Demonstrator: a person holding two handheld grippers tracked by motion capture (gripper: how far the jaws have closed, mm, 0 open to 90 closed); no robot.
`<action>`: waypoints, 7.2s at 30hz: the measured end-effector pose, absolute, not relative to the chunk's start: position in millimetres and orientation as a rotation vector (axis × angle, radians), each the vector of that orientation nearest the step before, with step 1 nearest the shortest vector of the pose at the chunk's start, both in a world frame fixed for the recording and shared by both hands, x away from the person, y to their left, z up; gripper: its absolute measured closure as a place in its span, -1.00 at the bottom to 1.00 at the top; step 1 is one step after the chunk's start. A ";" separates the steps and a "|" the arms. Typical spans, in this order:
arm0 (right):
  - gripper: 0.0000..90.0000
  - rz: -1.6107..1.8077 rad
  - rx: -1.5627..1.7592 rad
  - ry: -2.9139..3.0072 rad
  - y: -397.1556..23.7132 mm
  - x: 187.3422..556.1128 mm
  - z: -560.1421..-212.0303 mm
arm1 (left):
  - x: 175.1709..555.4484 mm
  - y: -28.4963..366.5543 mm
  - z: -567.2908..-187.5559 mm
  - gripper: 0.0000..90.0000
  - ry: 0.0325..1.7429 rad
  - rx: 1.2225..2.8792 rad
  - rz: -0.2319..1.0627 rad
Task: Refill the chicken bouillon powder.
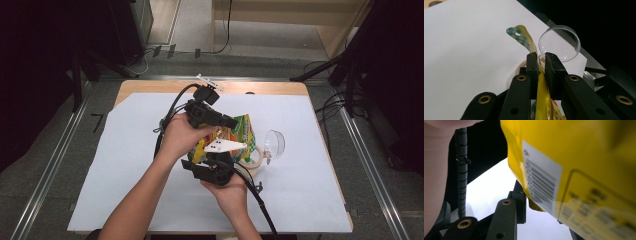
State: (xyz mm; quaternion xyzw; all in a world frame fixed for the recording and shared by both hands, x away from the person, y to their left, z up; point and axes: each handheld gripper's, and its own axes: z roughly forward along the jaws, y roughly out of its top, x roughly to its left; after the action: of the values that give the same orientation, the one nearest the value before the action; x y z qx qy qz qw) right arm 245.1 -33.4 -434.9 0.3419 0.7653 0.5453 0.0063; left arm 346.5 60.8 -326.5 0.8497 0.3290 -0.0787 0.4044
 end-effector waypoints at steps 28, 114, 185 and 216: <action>0.53 1.684 1.082 2.398 -33.6 246.3 -432.8 | 348.8 63.0 -326.9 0.82 0.829 2.119 -0.224; 0.55 1.682 1.067 2.411 -34.6 241.8 -430.4 | 350.8 61.4 -328.7 0.81 0.825 2.123 -0.235; 0.55 1.634 1.038 2.439 -33.4 246.8 -428.4 | 353.9 65.0 -329.8 0.79 0.830 2.100 -0.230; 0.55 1.661 1.046 2.432 -38.5 243.5 -428.2 | 355.9 62.9 -331.2 0.78 0.830 2.089 -0.264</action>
State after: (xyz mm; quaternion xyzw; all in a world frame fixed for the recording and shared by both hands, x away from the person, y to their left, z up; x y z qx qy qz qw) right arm 243.5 -38.5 -428.2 0.3348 0.7780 0.5316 0.0081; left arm 355.9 62.9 -331.2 0.8355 0.3320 -0.1057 0.4250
